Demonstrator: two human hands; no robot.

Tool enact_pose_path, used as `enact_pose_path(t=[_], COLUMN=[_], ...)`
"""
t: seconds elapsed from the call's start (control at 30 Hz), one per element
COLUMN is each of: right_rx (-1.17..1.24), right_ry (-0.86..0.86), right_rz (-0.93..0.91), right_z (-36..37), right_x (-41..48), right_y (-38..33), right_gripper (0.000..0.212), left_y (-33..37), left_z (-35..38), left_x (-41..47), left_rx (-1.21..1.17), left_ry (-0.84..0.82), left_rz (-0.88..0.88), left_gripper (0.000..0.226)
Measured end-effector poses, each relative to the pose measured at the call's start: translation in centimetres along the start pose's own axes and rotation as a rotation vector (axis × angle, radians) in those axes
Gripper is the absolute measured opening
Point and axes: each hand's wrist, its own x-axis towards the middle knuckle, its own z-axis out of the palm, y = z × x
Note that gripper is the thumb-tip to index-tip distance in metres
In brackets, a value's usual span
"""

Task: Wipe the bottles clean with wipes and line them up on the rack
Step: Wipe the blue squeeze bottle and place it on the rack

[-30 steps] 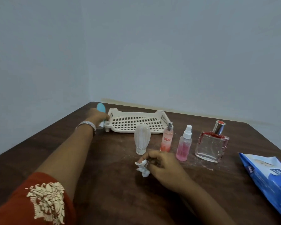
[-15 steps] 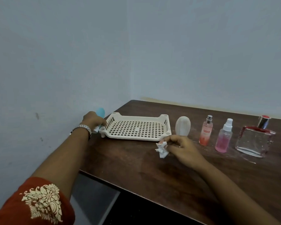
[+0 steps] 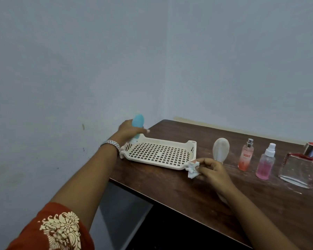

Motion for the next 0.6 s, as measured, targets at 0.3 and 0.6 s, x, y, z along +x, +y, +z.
enact_pose_path(t=[0.3, 0.6], right_rx=[0.037, 0.06], right_ry=[-0.013, -0.072], right_rz=[0.009, -0.009], right_z=[-0.1, 0.3], right_x=[0.3, 0.4], right_y=[0.5, 1.0], right_gripper=[0.019, 0.017], left_y=[-2.6, -3.5], left_z=[0.3, -0.7], left_x=[0.9, 1.8], left_rx=[0.064, 0.207], left_ry=[-0.105, -0.191], left_rz=[-0.071, -0.037], left_gripper=[0.061, 0.068])
